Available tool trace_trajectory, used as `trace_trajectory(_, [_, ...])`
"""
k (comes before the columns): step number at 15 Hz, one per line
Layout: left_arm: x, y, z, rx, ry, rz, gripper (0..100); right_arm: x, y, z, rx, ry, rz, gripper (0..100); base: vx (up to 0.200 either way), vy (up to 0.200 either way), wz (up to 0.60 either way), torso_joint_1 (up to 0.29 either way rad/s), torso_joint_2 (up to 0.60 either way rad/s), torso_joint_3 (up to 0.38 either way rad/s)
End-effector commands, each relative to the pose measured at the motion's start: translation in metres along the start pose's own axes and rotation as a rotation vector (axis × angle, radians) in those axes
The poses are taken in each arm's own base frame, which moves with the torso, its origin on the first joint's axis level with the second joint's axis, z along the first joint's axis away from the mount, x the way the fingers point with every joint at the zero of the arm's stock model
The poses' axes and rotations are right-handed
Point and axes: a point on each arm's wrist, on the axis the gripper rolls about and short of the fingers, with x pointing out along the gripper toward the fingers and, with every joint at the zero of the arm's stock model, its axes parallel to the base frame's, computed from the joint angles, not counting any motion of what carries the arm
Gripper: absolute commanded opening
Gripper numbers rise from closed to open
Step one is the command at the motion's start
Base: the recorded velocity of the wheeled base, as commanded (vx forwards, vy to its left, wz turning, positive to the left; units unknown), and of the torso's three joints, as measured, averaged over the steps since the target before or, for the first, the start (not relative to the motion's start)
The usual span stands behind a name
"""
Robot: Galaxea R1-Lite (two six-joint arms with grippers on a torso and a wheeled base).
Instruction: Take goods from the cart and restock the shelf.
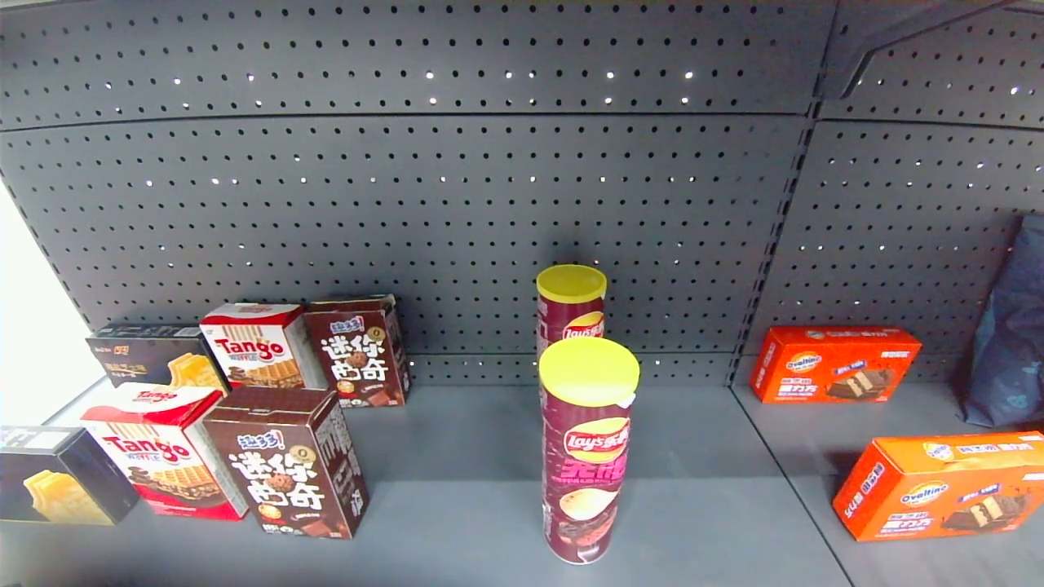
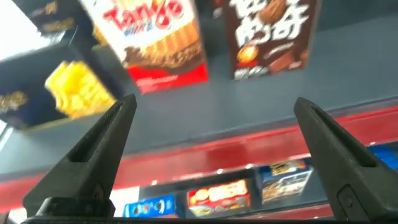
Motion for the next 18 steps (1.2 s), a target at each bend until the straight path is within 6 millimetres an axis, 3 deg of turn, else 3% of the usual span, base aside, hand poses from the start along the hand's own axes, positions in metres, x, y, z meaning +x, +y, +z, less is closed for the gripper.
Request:
trace_trajectory(1, [-0.003, -0.001, -0.011, -0.006, -0.002, 0.033, 100, -0.035, -0.001, -0.061, 0.008, -0.063, -0.124, 100, 0.0, 0.0, 0.0, 0.0, 0.0, 0.0])
trace_trajectory(2, [-0.004, -0.001, -0.018, 0.003, 0.004, 0.081, 100, -0.043, -0.001, -0.08, 0.011, -0.054, -0.179, 100, 0.0, 0.0, 0.0, 0.0, 0.0, 0.0])
trace_trajectory(3, [-0.006, -0.001, -0.021, 0.019, 0.002, 0.107, 100, -0.043, -0.001, -0.085, 0.024, -0.052, -0.2, 100, 0.0, 0.0, 0.0, 0.0, 0.0, 0.0])
trace_trajectory(7, [-0.011, -0.001, -0.025, 0.036, 0.006, 0.119, 100, -0.041, 0.002, -0.089, -0.001, -0.022, -0.044, 100, 0.0, 0.0, 0.0, 0.0, 0.0, 0.0])
trace_trajectory(15, [-0.011, -0.001, -0.025, 0.027, 0.003, 0.094, 100, -0.041, 0.002, -0.089, 0.005, -0.023, -0.047, 100, 0.0, 0.0, 0.0, 0.0, 0.0, 0.0])
trace_trajectory(18, [-0.012, -0.001, -0.026, 0.047, -0.06, -0.099, 100, -0.041, 0.002, -0.09, 0.005, -0.021, -0.047, 100, 0.0, 0.0, 0.0, 0.0, 0.0, 0.0])
